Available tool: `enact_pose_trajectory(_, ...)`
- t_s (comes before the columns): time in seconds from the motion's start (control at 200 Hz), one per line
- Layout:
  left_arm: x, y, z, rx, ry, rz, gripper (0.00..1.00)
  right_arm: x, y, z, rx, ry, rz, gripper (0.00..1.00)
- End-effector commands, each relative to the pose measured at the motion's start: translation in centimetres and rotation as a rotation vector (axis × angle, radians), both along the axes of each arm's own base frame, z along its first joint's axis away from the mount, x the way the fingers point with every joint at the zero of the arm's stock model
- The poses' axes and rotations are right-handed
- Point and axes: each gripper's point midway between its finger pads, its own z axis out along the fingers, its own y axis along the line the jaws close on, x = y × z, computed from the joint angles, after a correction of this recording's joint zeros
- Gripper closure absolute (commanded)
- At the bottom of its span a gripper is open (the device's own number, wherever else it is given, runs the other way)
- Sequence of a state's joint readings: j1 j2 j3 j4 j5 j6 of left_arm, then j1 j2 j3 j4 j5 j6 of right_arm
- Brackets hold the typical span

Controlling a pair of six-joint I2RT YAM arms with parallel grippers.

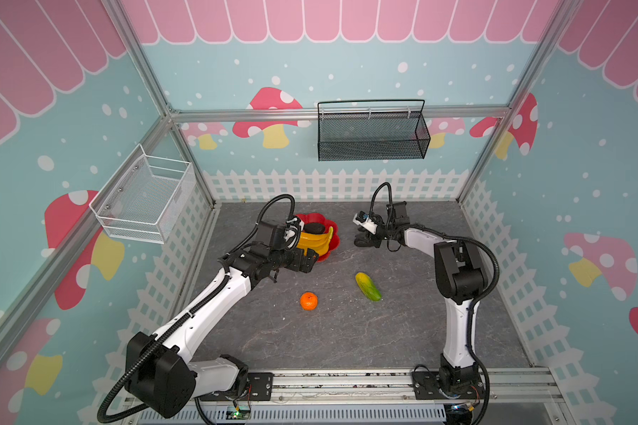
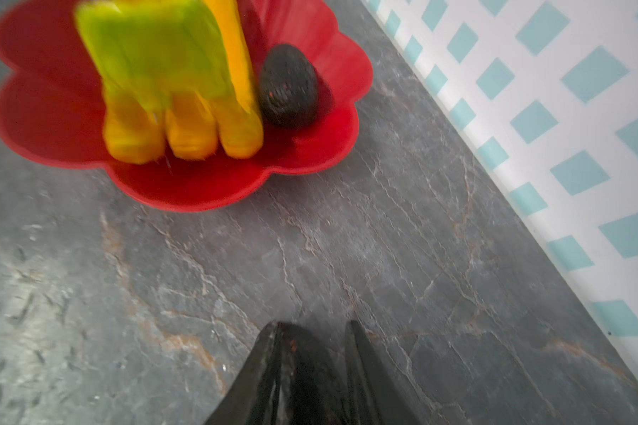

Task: Place and organize the fake fruits in the fruit bowl

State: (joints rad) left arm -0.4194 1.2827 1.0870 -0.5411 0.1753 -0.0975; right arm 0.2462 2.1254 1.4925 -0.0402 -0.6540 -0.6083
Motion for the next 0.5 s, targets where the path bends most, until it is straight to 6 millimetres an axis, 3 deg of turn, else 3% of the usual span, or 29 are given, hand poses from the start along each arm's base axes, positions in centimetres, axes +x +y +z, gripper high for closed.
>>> enact_pose_trajectory(0.0,0.1,0.4,1.6,0.003,-0.046,0.005,0.01,-0.8,2.0,3.8,0.070,-0.032,0.044,0.63)
enact_pose_trajectory(0.08,0.1,0.4,1.6,0.003,-0.047,0.005,0.01,0.1,0.6,2.6,-0.004,-0.034,-0.039,0.41)
enact_pose_trajectory(0.17,0.1,0.4,1.9,-0.002,-0.053,0.003,0.01,0.2,-1.3,0.7,-0.107,-0.052,-0.085,0.30)
enact_pose_trajectory(0.295,0.0,0.3,1.9,-0.010,-0.048,0.000,0.01,0.0,-3.4,-1.0,-0.175,-0.041,-0.078,0.24)
enact_pose_trajectory(0.47,0.0,0.3,1.9,-0.008,-0.051,0.002,0.01,-0.6,-3.8,-2.0,-0.188,-0.058,0.043,0.22)
enact_pose_trajectory(0.495,0.4,1.1,1.9,-0.005,-0.051,0.026,0.01,-0.6,-3.8,-2.2,-0.189,-0.055,0.053,0.21)
